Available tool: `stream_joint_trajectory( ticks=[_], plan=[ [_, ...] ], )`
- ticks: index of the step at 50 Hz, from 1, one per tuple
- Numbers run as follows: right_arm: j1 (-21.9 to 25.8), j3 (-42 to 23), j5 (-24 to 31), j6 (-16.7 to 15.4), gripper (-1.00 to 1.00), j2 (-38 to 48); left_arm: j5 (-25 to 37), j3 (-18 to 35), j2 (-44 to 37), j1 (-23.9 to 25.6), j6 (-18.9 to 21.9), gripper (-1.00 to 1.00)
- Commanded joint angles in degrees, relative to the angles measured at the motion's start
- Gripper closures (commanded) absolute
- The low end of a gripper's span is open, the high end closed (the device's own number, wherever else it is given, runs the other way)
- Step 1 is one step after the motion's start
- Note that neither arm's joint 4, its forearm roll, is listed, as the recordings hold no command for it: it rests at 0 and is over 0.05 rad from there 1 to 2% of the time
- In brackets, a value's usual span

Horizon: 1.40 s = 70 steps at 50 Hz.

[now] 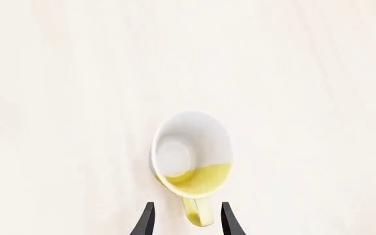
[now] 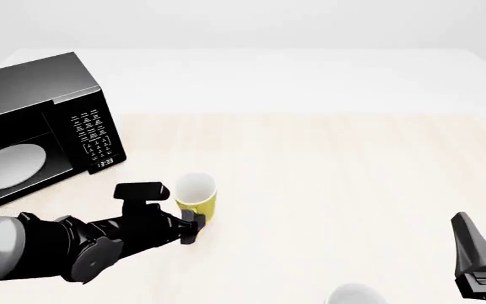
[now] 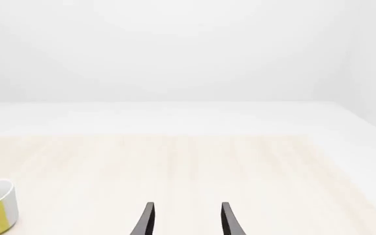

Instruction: Put the yellow and white mug in the microwave and close it.

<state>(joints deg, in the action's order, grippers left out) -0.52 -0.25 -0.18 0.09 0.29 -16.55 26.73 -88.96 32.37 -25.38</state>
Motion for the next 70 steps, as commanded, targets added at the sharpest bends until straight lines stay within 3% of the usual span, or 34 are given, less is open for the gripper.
stream_joint_trajectory(
  ticks=[1, 17, 18, 42, 70],
  plan=[
    [0.02, 0.0, 0.0, 0.0, -1.0, 0.0, -1.46, 0.32, -3.4, 0.75, -2.07, -1.0],
    [0.0, 0.0, 0.0, -0.01, -1.0, 0.0, -2.75, 0.51, -6.81, 1.7, -3.8, -1.0],
    [0.01, 0.0, 0.01, 0.0, -1.0, 0.01, -2.7, 0.48, -6.63, 1.75, -3.9, 1.0],
    [0.01, 0.0, 0.0, 0.0, -1.0, 0.01, 0.25, -3.9, 3.65, -0.47, -2.15, 1.0],
    [-0.01, 0.0, 0.0, -0.01, -1.0, -0.01, 9.58, -7.31, 24.6, -13.36, 11.51, 1.0]
  ],
)
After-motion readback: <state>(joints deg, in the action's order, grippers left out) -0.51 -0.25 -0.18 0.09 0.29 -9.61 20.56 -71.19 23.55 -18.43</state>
